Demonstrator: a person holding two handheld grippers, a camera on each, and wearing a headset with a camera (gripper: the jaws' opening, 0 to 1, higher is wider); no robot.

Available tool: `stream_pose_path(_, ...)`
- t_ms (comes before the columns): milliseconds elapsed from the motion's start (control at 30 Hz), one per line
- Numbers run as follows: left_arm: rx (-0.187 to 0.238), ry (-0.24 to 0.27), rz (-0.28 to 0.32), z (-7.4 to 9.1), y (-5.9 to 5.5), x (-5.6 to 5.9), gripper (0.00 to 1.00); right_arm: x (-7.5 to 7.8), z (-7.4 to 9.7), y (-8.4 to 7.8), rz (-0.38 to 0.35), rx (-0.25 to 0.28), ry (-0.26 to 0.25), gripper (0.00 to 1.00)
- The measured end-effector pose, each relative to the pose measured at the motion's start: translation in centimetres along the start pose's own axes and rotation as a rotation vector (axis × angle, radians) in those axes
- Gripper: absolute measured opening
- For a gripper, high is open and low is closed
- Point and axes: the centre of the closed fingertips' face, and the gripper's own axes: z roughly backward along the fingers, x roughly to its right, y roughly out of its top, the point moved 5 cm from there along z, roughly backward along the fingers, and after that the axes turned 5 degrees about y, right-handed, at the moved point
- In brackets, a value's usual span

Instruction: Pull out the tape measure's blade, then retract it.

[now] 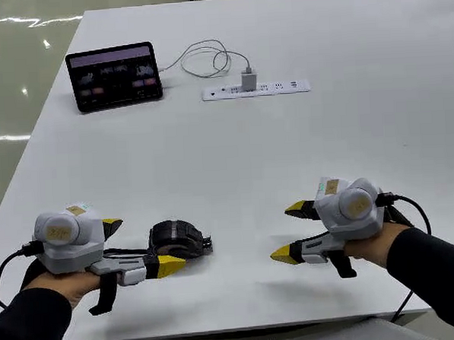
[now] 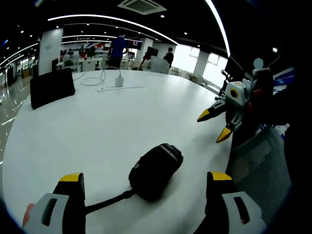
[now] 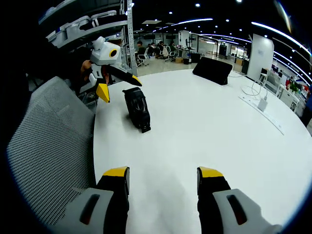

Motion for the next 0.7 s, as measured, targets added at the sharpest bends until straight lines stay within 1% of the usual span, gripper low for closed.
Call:
stream_pose_path(100, 0.002, -0.002, 0.015, 0.4, -0.1, -0.3, 1.0, 0.2, 0.9, -0.7, -0.012, -0.002, -0.012, 0.54)
stream_pose_path(133, -0.015, -0.011, 0.037, 0.6, -0.3, -0.3, 1.0, 0.2, 1.2, -1.0, -0.013, 0.0, -0.016, 0.54)
stream_pose_path(200, -0.005, -0.023, 0.051, 0.8, -0.3, -0.4, 1.0, 0.3, 1.7, -1.6, -0.019, 0.003, -0.021, 0.56)
stream_pose_path(300, -0.005, -0.007, 0.033, 1.1, -0.6, -0.8, 1.0, 0.4, 2.5, -2.4, -0.041, 0.001, -0.033, 0.59)
stream_pose_path(367, 0.003, -0.005, 0.03, 1.4, -0.7, -1.0, 1.0, 0.3, 3.0, -2.9, -0.059, 0.007, -0.04, 0.62)
stream_pose_path(400, 0.01, -0.009, 0.029, 1.6, -0.8, -1.1, 1.0, 0.3, 3.4, -3.1, -0.078, 0.018, -0.043, 0.64)
stream_pose_path(433, 0.026, -0.017, 0.033, 1.9, -0.7, -1.1, 1.0, 0.3, 3.6, -3.3, -0.085, 0.02, -0.047, 0.65)
stream_pose_path(467, 0.089, -0.015, 0.047, 2.2, -0.1, -1.2, 1.0, 0.3, 3.9, -3.7, -0.088, 0.02, -0.054, 0.65)
stream_pose_path(500, 0.095, -0.012, 0.057, 2.5, -0.2, -1.3, 1.0, 0.3, 4.1, -4.0, -0.092, 0.018, -0.058, 0.65)
stream_pose_path(533, 0.075, -0.005, 0.068, 2.7, -0.5, -1.8, 1.0, 0.3, 4.3, -4.5, -0.097, 0.013, -0.058, 0.66)
stream_pose_path(567, 0.075, 0.003, 0.062, 2.8, -0.6, -1.9, 1.0, 0.3, 4.5, -4.9, -0.1, 0.007, -0.059, 0.67)
stream_pose_path(600, 0.067, 0.01, 0.057, 3.0, -0.8, -2.1, 1.0, 0.4, 4.7, -5.2, -0.103, 0.001, -0.061, 0.68)
stream_pose_path(700, 0.053, 0.01, 0.039, 3.5, -1.1, -2.2, 1.0, 0.4, 5.8, -6.0, -0.107, -0.001, -0.08, 0.71)
